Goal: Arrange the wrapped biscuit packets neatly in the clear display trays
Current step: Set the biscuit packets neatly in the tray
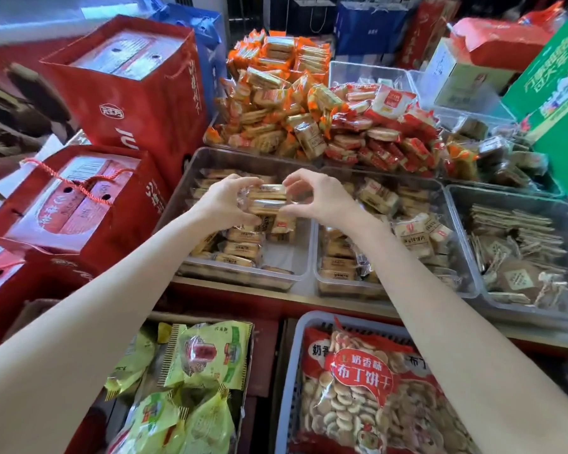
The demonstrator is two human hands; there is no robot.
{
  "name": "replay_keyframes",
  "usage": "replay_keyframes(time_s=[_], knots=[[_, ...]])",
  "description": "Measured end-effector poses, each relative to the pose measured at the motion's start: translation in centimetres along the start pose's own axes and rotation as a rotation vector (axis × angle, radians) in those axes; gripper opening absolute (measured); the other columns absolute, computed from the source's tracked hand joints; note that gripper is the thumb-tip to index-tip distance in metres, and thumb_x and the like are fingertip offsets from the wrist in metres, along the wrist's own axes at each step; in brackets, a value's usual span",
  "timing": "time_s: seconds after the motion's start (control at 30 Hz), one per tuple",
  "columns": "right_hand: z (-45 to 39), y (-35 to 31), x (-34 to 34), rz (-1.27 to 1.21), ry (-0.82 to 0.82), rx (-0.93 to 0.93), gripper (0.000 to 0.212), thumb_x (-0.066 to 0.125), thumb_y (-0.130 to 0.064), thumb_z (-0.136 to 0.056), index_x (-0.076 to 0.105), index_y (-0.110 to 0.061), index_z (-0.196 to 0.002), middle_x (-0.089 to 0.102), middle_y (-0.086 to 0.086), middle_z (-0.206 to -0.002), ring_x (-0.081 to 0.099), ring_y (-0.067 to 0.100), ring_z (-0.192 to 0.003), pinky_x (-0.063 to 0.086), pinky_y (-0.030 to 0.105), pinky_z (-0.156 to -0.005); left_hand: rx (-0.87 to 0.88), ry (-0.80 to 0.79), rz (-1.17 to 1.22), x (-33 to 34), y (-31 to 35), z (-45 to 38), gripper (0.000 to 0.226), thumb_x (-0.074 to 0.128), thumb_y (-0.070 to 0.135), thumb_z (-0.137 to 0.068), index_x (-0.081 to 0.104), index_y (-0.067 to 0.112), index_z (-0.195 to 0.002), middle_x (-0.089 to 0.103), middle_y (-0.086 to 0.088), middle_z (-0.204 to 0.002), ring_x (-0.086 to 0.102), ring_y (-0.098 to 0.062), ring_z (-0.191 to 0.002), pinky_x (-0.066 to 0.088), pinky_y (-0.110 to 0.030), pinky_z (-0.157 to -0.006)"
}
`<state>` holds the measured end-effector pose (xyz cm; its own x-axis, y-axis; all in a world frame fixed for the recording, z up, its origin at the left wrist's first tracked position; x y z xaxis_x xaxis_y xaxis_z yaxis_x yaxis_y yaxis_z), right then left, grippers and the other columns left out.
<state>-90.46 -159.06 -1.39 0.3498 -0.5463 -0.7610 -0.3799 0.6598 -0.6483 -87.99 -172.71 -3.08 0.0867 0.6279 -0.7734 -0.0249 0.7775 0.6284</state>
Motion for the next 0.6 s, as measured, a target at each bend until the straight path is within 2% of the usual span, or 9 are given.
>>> replay_keyframes(time_s=[0.07,0.17,0.2,0.27,0.37,0.4,0.47,0.53,0.6], knots=[[-0.8,-1.4,1.7,0.3,-0.052,-0.09,0.05,0.075,-0.03,-0.078,0.055,-0.012,-0.12,0.044,0.007,-0.128,0.039,0.019,-0.12,0.037,0.029,-0.101,0.02,0.013,0.013,0.2,0.1,-0.5,0.078,0.08,0.01,-0.07,0.043,0.017,-0.139,0.049,-0.005,-0.125,0.049,-0.013,-0.098,0.038,-0.021,-0.084],[-1.5,-1.7,3.3,0.509,-0.088,-0.139,0.046,0.074,-0.032,-0.077,0.053,-0.012,-0.113,0.034,0.01,-0.139,0.027,0.025,-0.131,0.03,0.038,-0.107,0.067,-0.035,0.0,1.3,-0.1,-1.0,0.079,0.08,0.01,-0.069,0.043,0.015,-0.139,0.047,-0.001,-0.118,0.047,-0.012,-0.097,0.039,-0.021,-0.083],[-1.7,-1.7,3.8,0.54,-0.104,-0.149,0.043,0.074,-0.031,-0.077,0.05,-0.013,-0.109,0.036,0.01,-0.139,0.029,0.026,-0.131,0.028,0.038,-0.106,0.092,-0.049,-0.008,1.8,-0.1,-1.2,0.078,0.08,0.009,-0.069,0.044,0.014,-0.138,0.045,0.002,-0.112,0.046,-0.011,-0.096,0.038,-0.02,-0.082],[-2.1,-1.5,4.2,0.518,-0.127,-0.142,0.045,0.075,-0.025,-0.076,0.042,-0.016,-0.105,0.05,0.01,-0.124,0.045,0.028,-0.118,0.037,0.037,-0.098,0.14,-0.057,0.001,2.4,-0.2,-1.5,0.076,0.08,0.007,-0.069,0.047,0.015,-0.137,0.044,0.005,-0.108,0.047,-0.011,-0.094,0.037,-0.015,-0.079],[-2.4,0.0,4.4,0.41,-0.134,-0.056,0.056,0.076,-0.02,-0.075,0.036,-0.014,-0.113,0.059,0.009,-0.108,0.059,0.029,-0.096,0.047,0.037,-0.081,0.174,-0.056,0.051,3.1,-0.3,-1.9,0.072,0.077,0.007,-0.074,0.046,0.017,-0.137,0.05,0.001,-0.119,0.052,-0.01,-0.093,0.037,-0.005,-0.077],[-2.5,0.8,4.2,0.425,-0.124,-0.022,0.059,0.075,-0.021,-0.075,0.035,-0.012,-0.117,0.059,0.009,-0.108,0.059,0.03,-0.096,0.046,0.036,-0.08,0.159,-0.047,0.064,3.2,-0.6,-2.0,0.069,0.074,0.009,-0.078,0.043,0.017,-0.139,0.051,-0.003,-0.126,0.054,-0.011,-0.095,0.04,-0.009,-0.081],[-2.5,2.3,4.2,0.56,-0.123,0.036,0.058,0.073,-0.025,-0.079,0.038,-0.009,-0.122,0.056,0.01,-0.113,0.056,0.03,-0.102,0.041,0.035,-0.084,0.109,-0.051,-0.041,3.8,-2.0,-2.3,0.06,0.063,0.016,-0.088,0.038,0.015,-0.143,0.046,-0.006,-0.14,0.054,-0.018,-0.114,0.04,-0.022,-0.096],[-2.6,2.8,5.2,0.715,-0.149,0.023,0.052,0.07,-0.031,-0.081,0.044,-0.008,-0.12,0.055,0.01,-0.117,0.053,0.029,-0.107,0.038,0.034,-0.089,0.086,-0.201,-0.269,6.2,-4.2,-2.3,0.05,0.05,0.019,-0.096,0.036,0.016,-0.144,0.033,-0.005,-0.151,0.037,-0.022,-0.134,0.03,-0.03,-0.109],[-2.8,2.6,6.8,0.798,-0.19,-0.015,0.048,0.068,-0.03,-0.081,0.047,-0.008,-0.118,0.056,0.009,-0.119,0.053,0.028,-0.109,0.038,0.034,-0.091,0.117,-0.416,-0.433,9.4,-5.8,-1.4,0.041,0.041,0.019,-0.099,0.042,0.018,-0.141,0.023,-0.006,-0.155,0.03,-0.021,-0.139,0.028,-0.032,-0.111]])
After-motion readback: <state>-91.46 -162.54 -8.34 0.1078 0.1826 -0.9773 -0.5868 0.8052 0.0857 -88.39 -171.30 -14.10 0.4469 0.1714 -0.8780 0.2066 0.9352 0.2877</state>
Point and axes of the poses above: each hand's wrist, its own z-axis away from the middle knuckle, its own x-axis out of the palm, y = z × x, the point moved 10 cm from there along -z, towards the middle knuckle
